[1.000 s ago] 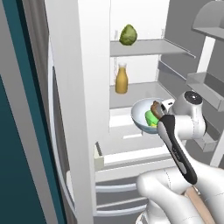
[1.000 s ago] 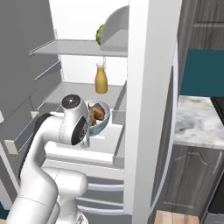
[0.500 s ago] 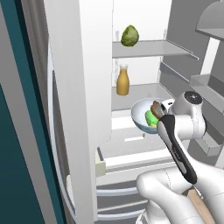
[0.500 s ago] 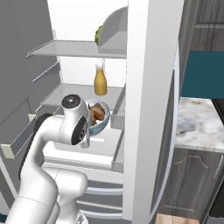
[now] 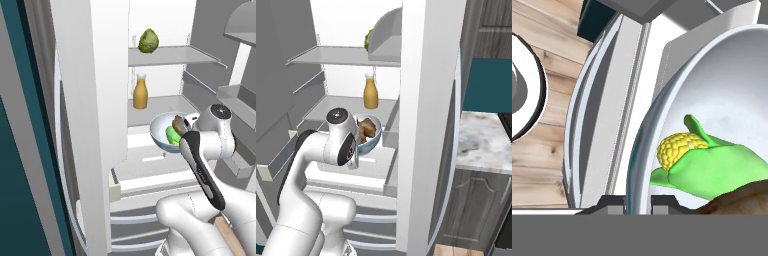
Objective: Pick the chicken drumstick and corn from their plates and place them in the bowl. Then put the bowl in the fridge.
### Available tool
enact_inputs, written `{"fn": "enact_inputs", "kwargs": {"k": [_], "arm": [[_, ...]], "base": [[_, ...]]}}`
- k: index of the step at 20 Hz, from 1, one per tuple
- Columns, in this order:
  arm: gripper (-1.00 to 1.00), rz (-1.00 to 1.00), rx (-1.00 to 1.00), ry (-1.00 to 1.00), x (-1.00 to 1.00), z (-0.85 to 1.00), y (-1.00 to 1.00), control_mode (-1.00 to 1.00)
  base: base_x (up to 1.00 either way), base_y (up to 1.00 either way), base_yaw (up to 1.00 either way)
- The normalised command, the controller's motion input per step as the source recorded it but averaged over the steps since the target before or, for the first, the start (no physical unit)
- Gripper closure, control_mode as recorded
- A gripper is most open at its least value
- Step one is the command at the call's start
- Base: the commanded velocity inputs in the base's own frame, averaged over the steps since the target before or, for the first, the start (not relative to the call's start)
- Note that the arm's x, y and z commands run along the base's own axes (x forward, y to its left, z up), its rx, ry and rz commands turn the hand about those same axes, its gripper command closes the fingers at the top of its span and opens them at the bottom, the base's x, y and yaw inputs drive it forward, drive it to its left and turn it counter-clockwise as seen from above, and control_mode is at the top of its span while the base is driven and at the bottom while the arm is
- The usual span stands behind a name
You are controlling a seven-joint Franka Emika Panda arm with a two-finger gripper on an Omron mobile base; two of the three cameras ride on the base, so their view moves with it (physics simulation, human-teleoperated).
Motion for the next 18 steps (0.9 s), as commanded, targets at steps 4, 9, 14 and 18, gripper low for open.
{"fn": "enact_inputs", "kwargs": {"k": [4,9,14,18], "arm": [[1.00,0.00,0.00,0.00,0.00,0.00,0.00,-1.00],[1.00,0.00,0.00,0.00,0.00,0.00,0.00,-1.00],[1.00,0.00,0.00,-0.01,-0.02,0.00,0.00,-1.00],[1.00,0.02,0.00,-0.06,-0.16,0.00,0.08,-1.00]], "base": [[0.00,0.00,0.00],[0.00,0.00,0.00],[0.00,0.00,0.00],[0.00,0.00,0.00]]}}
